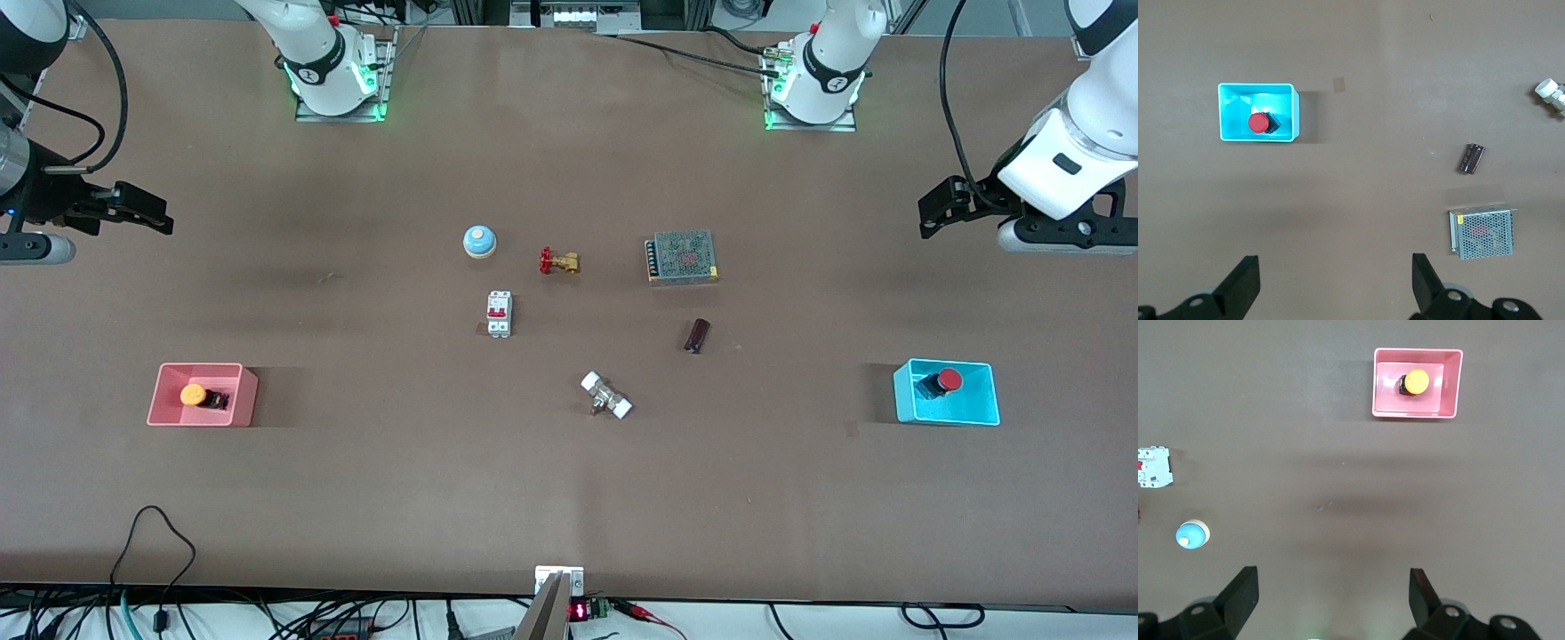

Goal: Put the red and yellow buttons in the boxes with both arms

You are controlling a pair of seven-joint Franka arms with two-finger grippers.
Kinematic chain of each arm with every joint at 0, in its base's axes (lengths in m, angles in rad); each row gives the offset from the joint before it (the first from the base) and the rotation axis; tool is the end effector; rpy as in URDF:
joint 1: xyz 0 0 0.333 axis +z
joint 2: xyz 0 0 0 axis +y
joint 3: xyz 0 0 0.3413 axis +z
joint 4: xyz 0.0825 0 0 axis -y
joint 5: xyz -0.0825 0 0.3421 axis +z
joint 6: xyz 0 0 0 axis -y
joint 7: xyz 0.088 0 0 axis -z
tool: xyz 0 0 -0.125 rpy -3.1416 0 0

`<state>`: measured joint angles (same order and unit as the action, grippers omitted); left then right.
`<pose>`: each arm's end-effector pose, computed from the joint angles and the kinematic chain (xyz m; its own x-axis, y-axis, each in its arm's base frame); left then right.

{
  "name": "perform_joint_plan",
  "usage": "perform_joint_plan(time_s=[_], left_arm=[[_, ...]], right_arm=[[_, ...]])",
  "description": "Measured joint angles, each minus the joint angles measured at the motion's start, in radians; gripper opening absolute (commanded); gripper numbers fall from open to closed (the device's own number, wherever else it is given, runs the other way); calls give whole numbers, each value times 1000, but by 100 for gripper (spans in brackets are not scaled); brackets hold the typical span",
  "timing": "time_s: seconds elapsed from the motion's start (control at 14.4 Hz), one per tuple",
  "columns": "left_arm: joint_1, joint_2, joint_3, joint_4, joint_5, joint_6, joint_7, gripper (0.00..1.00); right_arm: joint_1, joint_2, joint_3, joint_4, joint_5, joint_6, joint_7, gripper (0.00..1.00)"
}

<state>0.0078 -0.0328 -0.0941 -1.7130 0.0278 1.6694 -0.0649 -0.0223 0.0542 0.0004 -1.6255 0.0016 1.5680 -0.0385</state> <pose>0.5053 -0.0413 0.5955 0.9997 -0.0241 -0.0090 -0.0243 -0.9992 -0.0314 0.5233 -0.0113 0.5801 0.9936 0.0167 -0.1113 0.0162 -0.9999 -0.0059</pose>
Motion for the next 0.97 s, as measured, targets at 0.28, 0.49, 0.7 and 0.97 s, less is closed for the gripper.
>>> perform_joint_plan(time_s=[0.28, 0.49, 0.7, 0.97], left_arm=[[-1, 0, 0, 0, 0, 0, 1, 100], [-2, 0, 0, 0, 0, -1, 1, 100], [-2, 0, 0, 0, 0, -1, 1, 100], [-2, 0, 0, 0, 0, -1, 1, 100]], right_arm=[[11, 0, 0, 0, 0, 0, 0, 100], [37, 0, -7, 0, 0, 0, 3, 100], [50, 1, -16, 0, 0, 0, 4, 100], [56, 1, -21, 0, 0, 0, 4, 100]])
